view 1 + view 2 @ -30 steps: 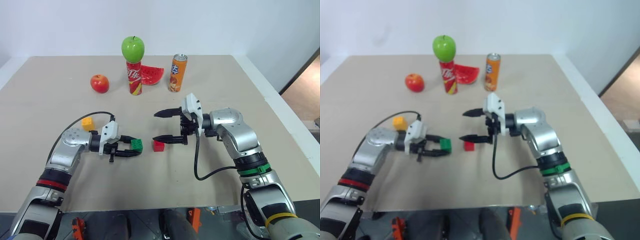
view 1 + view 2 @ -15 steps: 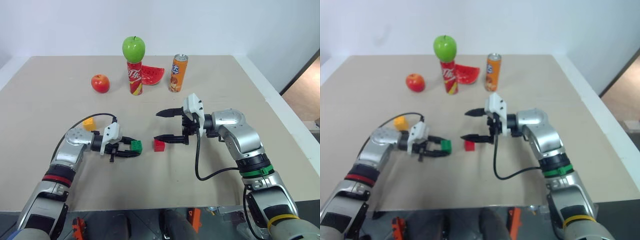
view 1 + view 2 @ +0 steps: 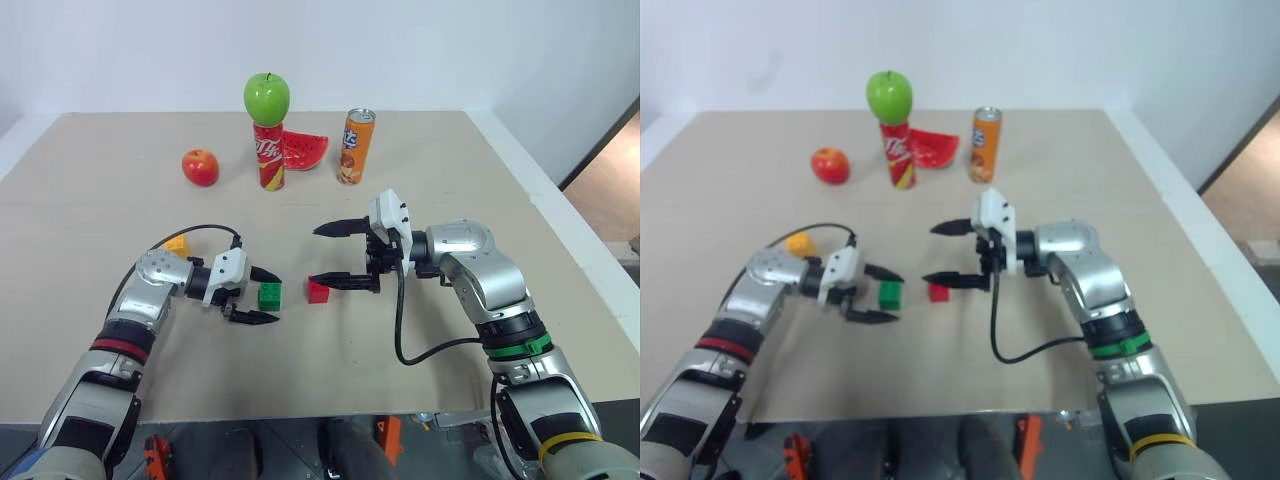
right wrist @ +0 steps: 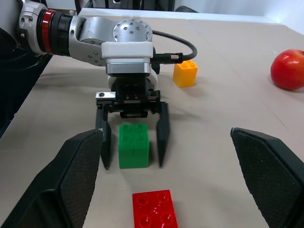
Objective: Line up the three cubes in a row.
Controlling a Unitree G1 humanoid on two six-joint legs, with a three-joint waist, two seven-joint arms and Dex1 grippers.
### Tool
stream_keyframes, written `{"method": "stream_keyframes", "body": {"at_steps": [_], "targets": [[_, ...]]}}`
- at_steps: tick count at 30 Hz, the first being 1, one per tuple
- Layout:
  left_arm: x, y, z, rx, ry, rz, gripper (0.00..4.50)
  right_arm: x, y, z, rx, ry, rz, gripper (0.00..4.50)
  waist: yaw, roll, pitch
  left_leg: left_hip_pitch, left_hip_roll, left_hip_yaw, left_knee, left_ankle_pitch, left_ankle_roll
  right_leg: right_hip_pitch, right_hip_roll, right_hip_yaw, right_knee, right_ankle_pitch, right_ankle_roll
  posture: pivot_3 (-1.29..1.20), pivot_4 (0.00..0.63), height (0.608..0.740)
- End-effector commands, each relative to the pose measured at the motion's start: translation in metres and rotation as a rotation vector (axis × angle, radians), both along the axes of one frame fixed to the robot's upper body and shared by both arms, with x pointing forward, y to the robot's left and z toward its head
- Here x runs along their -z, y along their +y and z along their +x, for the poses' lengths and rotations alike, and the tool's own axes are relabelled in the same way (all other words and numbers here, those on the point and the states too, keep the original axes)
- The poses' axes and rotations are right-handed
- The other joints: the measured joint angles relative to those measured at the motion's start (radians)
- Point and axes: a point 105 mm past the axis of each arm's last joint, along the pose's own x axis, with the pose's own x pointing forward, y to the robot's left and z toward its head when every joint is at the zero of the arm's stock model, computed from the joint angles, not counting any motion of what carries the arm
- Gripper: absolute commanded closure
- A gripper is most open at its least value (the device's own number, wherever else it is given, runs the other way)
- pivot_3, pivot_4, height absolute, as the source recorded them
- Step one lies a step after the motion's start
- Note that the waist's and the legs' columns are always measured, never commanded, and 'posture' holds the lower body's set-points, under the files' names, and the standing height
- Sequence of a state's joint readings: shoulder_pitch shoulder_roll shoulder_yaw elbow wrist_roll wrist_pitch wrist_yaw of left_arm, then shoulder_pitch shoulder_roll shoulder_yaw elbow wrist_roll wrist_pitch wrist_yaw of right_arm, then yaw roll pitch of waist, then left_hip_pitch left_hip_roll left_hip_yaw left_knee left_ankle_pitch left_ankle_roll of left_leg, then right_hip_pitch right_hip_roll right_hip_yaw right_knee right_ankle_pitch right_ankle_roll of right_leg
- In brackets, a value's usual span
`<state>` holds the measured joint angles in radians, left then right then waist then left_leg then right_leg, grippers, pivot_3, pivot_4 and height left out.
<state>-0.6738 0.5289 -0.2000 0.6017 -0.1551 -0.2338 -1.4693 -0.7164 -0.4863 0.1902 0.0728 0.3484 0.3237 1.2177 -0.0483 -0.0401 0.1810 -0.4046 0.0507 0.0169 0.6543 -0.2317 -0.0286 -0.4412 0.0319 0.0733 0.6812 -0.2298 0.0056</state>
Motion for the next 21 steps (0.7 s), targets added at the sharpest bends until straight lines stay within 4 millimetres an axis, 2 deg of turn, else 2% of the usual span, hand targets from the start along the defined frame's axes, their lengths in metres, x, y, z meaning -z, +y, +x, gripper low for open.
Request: {"method": "stream_keyframes", "body": {"at_steps": [1,6,12,15,21], "targets": [[0.0,0.009,-0.002,0.015,-0.04,0.059,0.02,-0.012,-0.002,-0.004,-0.006,-0.042,0.027,0.0,0.0,0.0,0.0,0.0,0.0,0.0,0.0,0.0,0.0,0.0,0.0,0.0,0.0,0.0,0.0,0.0,0.15,0.74],[-0.01,0.022,-0.008,-0.039,-0.065,0.039,0.02,-0.011,-0.001,-0.004,-0.009,-0.041,0.027,0.0,-0.005,0.0,0.0,0.0,0.001,0.0,0.0,0.0,0.0,0.0,0.001,0.0,0.0,0.0,0.0,0.0,0.15,0.74],[-0.019,0.039,-0.031,-0.145,-0.04,-0.02,0.02,-0.01,-0.002,-0.002,-0.009,-0.039,0.024,0.0,-0.004,0.0,0.0,0.001,0.003,-0.001,-0.001,0.0,0.0,0.0,0.002,-0.001,0.001,0.0,-0.001,0.0,0.15,0.74],[-0.025,0.046,-0.046,-0.243,-0.008,-0.078,0.02,-0.009,-0.003,-0.002,-0.015,-0.037,0.023,0.0,-0.003,0.0,0.0,0.001,0.004,0.0,-0.001,0.0,0.0,-0.001,0.002,0.0,0.001,0.0,-0.001,0.0,0.15,0.74],[-0.041,0.069,-0.055,-0.577,0.018,-0.228,0.02,-0.009,-0.004,0.0,-0.023,-0.035,0.02,0.0,0.0,0.0,0.0,0.001,0.003,0.0,0.0,0.0,0.0,0.0,0.0,-0.001,0.001,0.0,-0.001,0.0,0.15,0.74]]}}
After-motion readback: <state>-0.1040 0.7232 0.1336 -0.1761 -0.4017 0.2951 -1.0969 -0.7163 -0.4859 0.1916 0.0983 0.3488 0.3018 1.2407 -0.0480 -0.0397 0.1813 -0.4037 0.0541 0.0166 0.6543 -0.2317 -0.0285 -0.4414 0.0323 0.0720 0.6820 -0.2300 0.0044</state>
